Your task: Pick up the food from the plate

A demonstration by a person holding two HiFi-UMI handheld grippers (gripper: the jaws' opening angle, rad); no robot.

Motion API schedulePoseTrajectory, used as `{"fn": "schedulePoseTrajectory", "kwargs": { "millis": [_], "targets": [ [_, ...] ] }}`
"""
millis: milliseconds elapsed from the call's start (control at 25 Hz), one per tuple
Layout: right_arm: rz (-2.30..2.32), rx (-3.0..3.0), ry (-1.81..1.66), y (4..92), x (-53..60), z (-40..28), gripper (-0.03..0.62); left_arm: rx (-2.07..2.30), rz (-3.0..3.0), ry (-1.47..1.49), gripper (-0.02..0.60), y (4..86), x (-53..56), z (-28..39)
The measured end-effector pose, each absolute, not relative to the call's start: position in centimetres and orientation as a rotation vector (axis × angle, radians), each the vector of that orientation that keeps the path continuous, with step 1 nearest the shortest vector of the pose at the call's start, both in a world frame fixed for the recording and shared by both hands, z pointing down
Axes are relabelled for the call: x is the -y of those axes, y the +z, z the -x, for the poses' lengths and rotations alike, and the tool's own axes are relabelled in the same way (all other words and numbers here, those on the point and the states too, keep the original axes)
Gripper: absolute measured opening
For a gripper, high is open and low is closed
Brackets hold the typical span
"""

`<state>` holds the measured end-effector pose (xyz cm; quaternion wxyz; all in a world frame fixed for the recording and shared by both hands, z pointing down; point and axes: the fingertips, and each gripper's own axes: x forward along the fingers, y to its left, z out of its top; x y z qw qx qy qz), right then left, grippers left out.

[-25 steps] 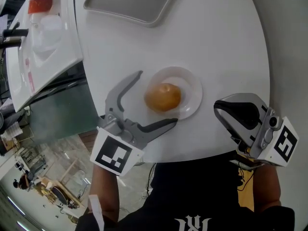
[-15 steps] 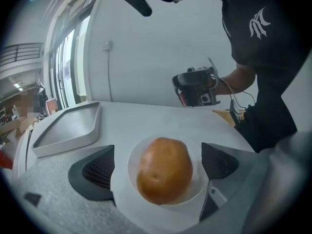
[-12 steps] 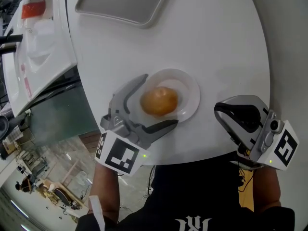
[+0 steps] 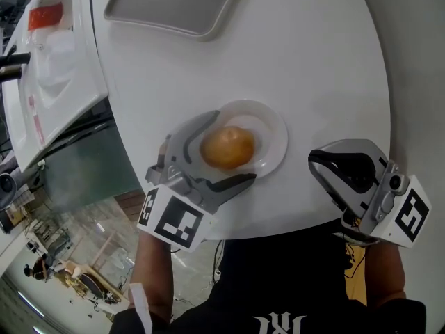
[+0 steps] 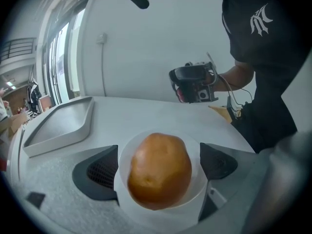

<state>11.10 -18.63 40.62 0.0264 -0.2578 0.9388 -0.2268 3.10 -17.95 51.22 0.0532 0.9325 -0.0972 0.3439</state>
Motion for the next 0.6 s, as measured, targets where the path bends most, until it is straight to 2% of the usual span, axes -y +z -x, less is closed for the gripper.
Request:
{"fn": "schedulePoseTrajectory", "kwargs": {
  "millis": [600],
  "targets": [
    [0.799, -2.883, -0.698, 40.97, 18.24, -11.51, 0.003, 0.301, -2.797, 1.099, 0.491, 52.12, 18.04, -3.17]
  ]
}}
